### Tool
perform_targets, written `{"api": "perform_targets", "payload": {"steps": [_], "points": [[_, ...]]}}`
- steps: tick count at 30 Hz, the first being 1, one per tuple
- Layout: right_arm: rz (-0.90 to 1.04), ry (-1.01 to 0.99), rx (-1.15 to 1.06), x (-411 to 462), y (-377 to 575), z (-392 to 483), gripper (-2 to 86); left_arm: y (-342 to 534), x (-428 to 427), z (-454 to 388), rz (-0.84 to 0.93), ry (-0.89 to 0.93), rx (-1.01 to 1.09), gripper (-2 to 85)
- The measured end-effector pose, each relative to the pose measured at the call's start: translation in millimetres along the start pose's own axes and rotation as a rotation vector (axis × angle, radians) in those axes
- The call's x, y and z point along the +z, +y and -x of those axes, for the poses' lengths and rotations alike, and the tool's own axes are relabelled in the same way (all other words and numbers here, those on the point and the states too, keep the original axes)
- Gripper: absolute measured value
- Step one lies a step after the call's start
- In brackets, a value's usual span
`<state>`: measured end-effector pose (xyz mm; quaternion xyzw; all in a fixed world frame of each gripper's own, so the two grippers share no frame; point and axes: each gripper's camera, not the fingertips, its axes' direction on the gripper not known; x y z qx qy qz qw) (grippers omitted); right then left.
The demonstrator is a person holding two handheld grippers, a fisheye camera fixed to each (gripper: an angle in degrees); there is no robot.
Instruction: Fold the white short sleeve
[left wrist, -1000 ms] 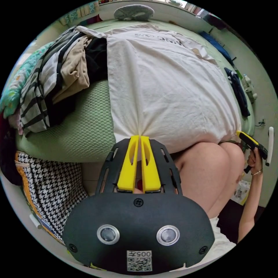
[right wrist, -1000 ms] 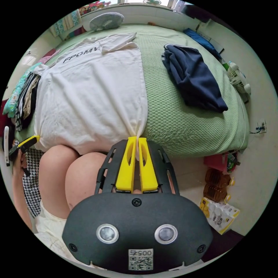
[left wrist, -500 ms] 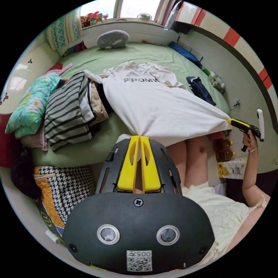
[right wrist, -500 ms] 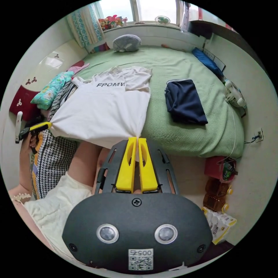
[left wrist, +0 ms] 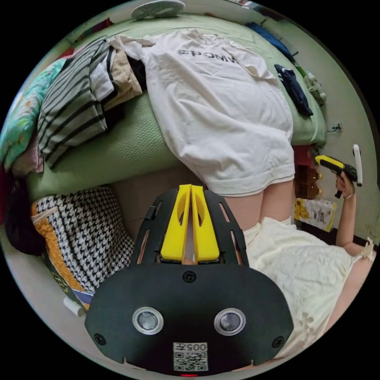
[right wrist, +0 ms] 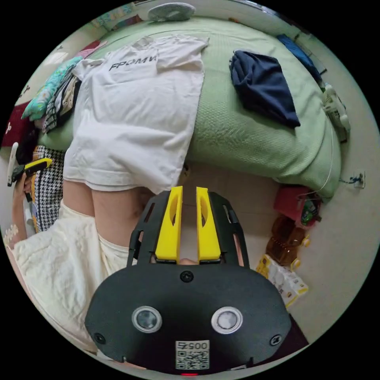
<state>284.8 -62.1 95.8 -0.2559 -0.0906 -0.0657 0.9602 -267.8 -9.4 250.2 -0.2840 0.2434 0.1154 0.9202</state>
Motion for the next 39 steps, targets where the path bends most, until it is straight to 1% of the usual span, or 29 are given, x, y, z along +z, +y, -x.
{"api": "perform_targets", "payload": {"steps": [1, 3, 4, 6, 7, 9, 11, 13, 15, 17, 20, 24, 25, 28, 30, 33, 36, 39], "points": [[-0.029, 0.002, -0.014, -8, -11, -1, 5.0, -8, -6, -2, -0.018, -0.004, 0.019, 0.2], [-0.161, 0.014, -0.075, -37, -66, 2, 6.3, -53, -25, -22, -0.136, -0.010, 0.135, 0.8], [-0.190, 0.018, -0.092, -41, -83, 3, 6.6, -66, -28, -29, -0.176, -0.006, 0.163, 1.0], [-0.306, 0.068, -0.132, -49, -156, 12, 7.5, -125, -27, -57, -0.292, 0.042, 0.245, 2.6], [-0.320, 0.073, -0.131, -48, -175, 14, 7.7, -140, -23, -63, -0.305, 0.052, 0.252, 3.1], [-0.333, 0.022, -0.134, -37, -254, 19, 8.5, -201, 0, -81, -0.293, 0.143, 0.255, 5.4], [-0.321, -0.021, -0.138, -22, -308, 24, 9.0, -241, 18, -87, -0.273, 0.204, 0.228, 6.2], [-0.260, -0.024, -0.146, -1, -357, 34, 9.0, -269, 32, -87, -0.264, 0.215, 0.184, 6.8], [-0.158, -0.025, -0.195, 28, -406, 55, 8.9, -295, 45, -78, -0.253, 0.309, 0.166, 7.0], [-0.097, -0.017, -0.269, 50, -432, 77, 9.2, -305, 52, -66, -0.258, 0.380, 0.155, 7.0], [-0.020, 0.032, -0.307, 85, -468, 100, 10.1, -311, 67, -56, -0.251, 0.362, 0.136, 6.5], [0.026, 0.044, -0.279, 119, -500, 109, 9.3, -319, 76, -59, -0.258, 0.333, 0.141, 5.4], [0.022, 0.049, -0.281, 120, -501, 110, 8.9, -321, 76, -60, -0.266, 0.328, 0.140, 5.1], [-0.018, 0.103, -0.263, 114, -506, 109, 2.3, -330, 80, -64, -0.279, 0.314, 0.148, 1.5], [-0.053, 0.067, -0.264, 103, -509, 104, -1.0, -338, 82, -65, -0.271, 0.315, 0.157, 0.3], [-0.100, 0.032, -0.218, 85, -517, 96, -1.5, -342, 76, -63, -0.310, 0.290, 0.170, -0.2], [-0.166, -0.013, -0.175, 72, -529, 95, -1.6, -345, 72, -53, -0.349, 0.296, 0.139, -0.4], [-0.160, 0.005, -0.145, 90, -549, 103, -1.3, -353, 77, -41, -0.321, 0.288, 0.097, -0.4]]}}
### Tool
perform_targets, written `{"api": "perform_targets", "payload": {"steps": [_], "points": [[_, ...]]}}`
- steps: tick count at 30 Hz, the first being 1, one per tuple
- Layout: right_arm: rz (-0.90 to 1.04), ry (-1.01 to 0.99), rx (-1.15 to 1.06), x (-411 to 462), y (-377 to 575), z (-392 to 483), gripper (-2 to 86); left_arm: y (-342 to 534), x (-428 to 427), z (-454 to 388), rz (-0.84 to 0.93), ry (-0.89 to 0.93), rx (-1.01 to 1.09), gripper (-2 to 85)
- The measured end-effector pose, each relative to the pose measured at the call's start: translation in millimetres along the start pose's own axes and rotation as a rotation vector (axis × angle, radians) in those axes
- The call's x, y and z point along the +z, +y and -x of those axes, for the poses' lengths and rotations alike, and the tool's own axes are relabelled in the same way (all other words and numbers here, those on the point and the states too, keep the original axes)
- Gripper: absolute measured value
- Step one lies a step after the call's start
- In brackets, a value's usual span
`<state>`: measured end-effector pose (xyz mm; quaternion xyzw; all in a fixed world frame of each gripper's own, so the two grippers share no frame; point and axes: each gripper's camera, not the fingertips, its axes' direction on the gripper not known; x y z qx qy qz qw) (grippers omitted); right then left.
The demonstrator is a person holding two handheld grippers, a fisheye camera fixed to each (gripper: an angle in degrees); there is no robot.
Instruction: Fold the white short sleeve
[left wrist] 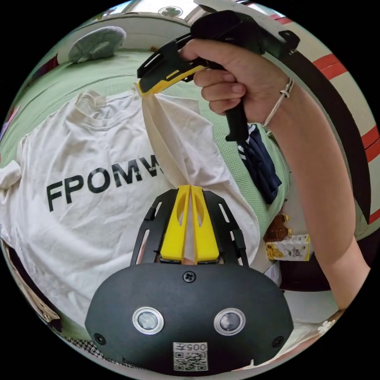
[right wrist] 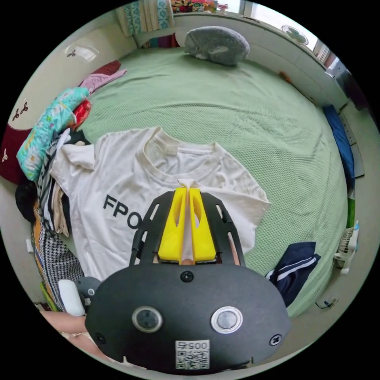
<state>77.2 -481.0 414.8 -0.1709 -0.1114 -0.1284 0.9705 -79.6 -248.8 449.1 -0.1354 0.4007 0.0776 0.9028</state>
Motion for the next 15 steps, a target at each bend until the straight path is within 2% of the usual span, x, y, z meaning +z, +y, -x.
{"api": "perform_targets", "payload": {"steps": [4, 8, 12, 15], "points": [[0.135, 0.032, 0.000, 59, -12, 0, 2.3, -4, 11, 18, 0.072, -0.001, -0.045, -0.5], [0.035, -0.111, -0.025, 37, -7, -19, 6.1, -6, 4, 30, 0.017, 0.056, -0.066, -0.4], [-0.090, -0.043, -0.078, -17, 23, -45, 7.7, -13, 6, 25, 0.023, -0.049, -0.041, -0.4], [-0.104, -0.026, -0.083, -37, 57, -64, 8.7, -20, 18, 21, 0.037, -0.024, -0.039, -0.3]]}}
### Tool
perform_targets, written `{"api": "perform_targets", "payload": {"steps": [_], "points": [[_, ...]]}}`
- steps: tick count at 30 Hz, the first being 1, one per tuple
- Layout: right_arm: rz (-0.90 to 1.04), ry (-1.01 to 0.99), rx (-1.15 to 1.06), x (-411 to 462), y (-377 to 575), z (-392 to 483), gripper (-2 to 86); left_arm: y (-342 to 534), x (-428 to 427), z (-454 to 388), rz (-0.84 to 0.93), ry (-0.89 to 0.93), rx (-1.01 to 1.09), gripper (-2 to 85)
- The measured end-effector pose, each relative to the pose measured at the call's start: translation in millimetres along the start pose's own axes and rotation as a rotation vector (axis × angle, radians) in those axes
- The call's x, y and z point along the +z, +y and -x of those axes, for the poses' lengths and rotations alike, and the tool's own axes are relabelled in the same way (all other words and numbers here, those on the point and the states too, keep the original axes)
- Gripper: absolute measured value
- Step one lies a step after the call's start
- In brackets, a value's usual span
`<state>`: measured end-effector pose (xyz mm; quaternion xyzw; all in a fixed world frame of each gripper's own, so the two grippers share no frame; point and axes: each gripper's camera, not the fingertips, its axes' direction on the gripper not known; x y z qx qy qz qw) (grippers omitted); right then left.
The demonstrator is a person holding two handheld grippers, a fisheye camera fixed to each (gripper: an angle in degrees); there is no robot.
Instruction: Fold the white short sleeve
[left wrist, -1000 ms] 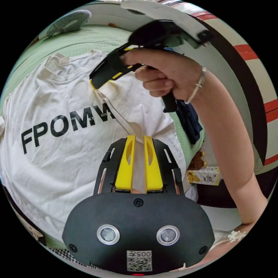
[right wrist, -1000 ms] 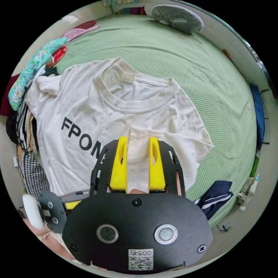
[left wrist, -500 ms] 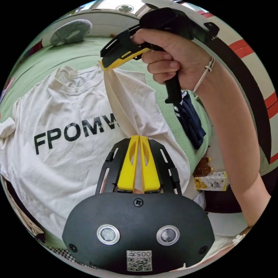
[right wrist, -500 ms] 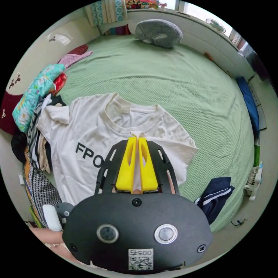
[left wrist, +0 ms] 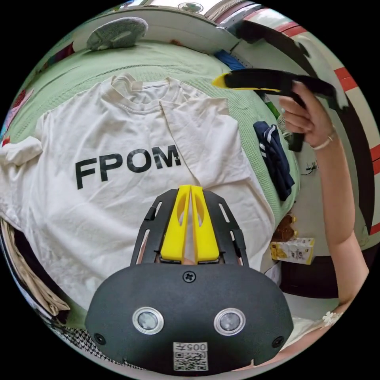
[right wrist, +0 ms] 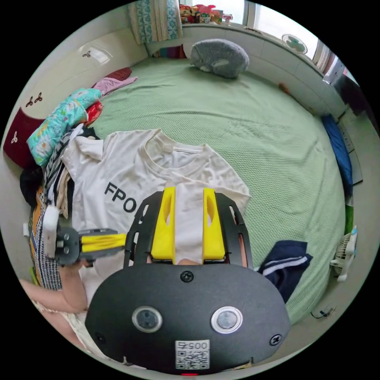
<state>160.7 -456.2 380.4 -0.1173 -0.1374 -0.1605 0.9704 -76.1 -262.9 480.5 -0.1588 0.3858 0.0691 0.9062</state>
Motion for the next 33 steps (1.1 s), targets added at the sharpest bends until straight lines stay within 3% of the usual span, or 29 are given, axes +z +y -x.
{"api": "perform_targets", "payload": {"steps": [2, 11, 18, 26, 30, 33], "points": [[0.045, 0.025, 0.009, 0, 23, -7, 8.9, -5, 7, -5, 0.001, 0.011, 0.004, -0.3], [0.181, 0.118, 0.155, 55, 113, -16, 8.8, -27, 33, -38, -0.011, -0.258, 0.017, -0.2], [0.187, 0.130, 0.181, 73, 117, -31, -0.9, -34, 41, -32, -0.005, -0.117, -0.018, -0.3], [0.295, 0.144, 0.257, 67, 131, -72, -1.0, -38, 43, -39, -0.027, -0.128, -0.014, -0.4], [0.040, 0.052, 0.257, 17, 117, -89, 0.4, -39, 43, -42, -0.043, -0.083, -0.010, -0.4], [-0.057, 0.082, 0.204, 6, 83, -95, 6.2, -41, 47, -49, -0.029, -0.102, 0.012, -0.5]]}}
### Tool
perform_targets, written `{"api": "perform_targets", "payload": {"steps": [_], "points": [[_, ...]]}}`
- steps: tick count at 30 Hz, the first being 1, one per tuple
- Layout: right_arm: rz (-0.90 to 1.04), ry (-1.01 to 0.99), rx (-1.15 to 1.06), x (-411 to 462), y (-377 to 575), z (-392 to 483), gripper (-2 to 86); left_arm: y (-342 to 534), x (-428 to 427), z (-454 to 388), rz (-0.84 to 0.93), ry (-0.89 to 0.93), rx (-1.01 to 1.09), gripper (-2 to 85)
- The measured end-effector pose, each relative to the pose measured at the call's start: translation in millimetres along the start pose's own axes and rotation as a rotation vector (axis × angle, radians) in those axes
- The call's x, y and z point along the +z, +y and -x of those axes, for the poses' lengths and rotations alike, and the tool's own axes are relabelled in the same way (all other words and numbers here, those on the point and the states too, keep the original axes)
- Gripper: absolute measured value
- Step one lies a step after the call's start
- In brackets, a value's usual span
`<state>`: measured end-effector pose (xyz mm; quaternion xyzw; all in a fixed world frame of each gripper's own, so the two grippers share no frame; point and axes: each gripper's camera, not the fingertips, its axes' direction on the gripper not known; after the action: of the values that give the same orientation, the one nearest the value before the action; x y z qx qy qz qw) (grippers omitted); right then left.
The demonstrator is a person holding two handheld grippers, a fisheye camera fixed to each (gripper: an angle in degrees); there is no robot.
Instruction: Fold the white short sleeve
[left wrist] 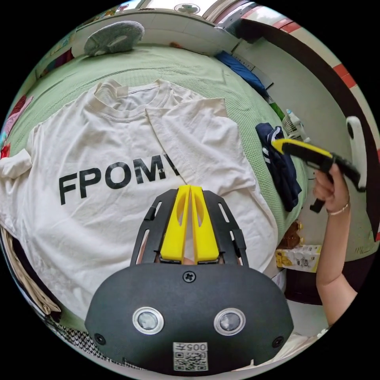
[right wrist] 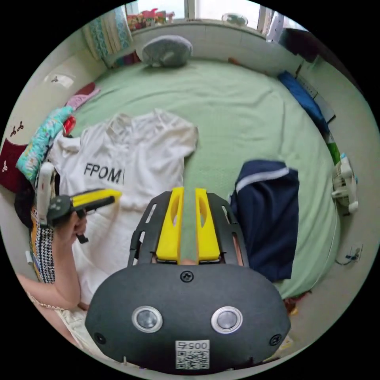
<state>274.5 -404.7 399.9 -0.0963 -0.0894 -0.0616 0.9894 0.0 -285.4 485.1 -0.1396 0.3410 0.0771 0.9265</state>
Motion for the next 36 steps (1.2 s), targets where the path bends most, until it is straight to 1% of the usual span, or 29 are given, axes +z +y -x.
{"api": "perform_targets", "payload": {"steps": [1, 5, 8, 10, 12, 13, 14, 16, 17, 19, 20, 22, 25, 27, 29, 33, 36], "points": [[-0.007, -0.001, -0.011, 3, -7, 0, 7.3, 0, 1, -2, 0.005, -0.008, 0.006, -0.5], [0.079, -0.003, -0.004, 45, -54, -9, 8.8, 0, 2, -6, 0.010, -0.021, 0.009, -0.5], [0.114, -0.041, 0.032, 67, -71, -17, 8.4, 0, 2, -8, 0.009, -0.006, 0.003, -0.5], [0.129, -0.018, 0.057, 76, -77, -21, 7.7, 0, 3, -11, 0.011, -0.008, 0.009, -0.5], [0.217, 0.016, 0.038, 87, -88, -23, 3.4, 0, 3, -17, 0.018, -0.037, 0.025, -0.5], [0.231, 0.016, 0.029, 88, -91, -23, 1.7, 1, 3, -18, 0.018, -0.043, 0.028, -0.5], [0.205, 0.015, 0.017, 82, -98, -25, -0.3, 1, 3, -20, 0.018, -0.049, 0.033, -0.5], [0.176, -0.025, 0.013, 72, -107, -26, -1.1, 2, 1, -22, 0.012, -0.047, 0.032, -0.5], [0.186, -0.053, 0.037, 72, -113, -28, -1.3, 2, 1, -23, 0.014, -0.047, 0.031, -0.6], [0.233, -0.037, 0.046, 82, -114, -26, -1.3, 4, 0, -24, 0.018, -0.045, 0.024, -0.6], [0.290, 0.019, 0.052, 92, -112, -25, -1.2, 6, -1, -25, 0.011, -0.045, 0.024, -0.6], [0.276, 0.010, 0.068, 88, -106, -26, -1.0, 9, -3, -26, 0.008, -0.046, 0.024, -0.6], [0.196, -0.022, 0.095, 56, -91, -33, 0.1, 15, -7, -27, 0.008, -0.038, 0.022, -0.6], [0.112, 0.063, 0.090, 20, -72, -34, 0.8, 18, -10, -27, 0.012, -0.024, 0.011, -0.6], [0.082, 0.111, 0.072, -4, -56, -31, 0.7, 21, -12, -29, 0.015, -0.025, 0.015, -0.6], [0.075, 0.021, -0.038, -44, -2, 3, 0.3, 29, -17, -31, 0.015, -0.020, 0.014, -0.6], [0.086, -0.021, -0.104, -49, 50, 44, -1.0, 35, -22, -33, 0.013, -0.011, 0.006, -0.7]]}}
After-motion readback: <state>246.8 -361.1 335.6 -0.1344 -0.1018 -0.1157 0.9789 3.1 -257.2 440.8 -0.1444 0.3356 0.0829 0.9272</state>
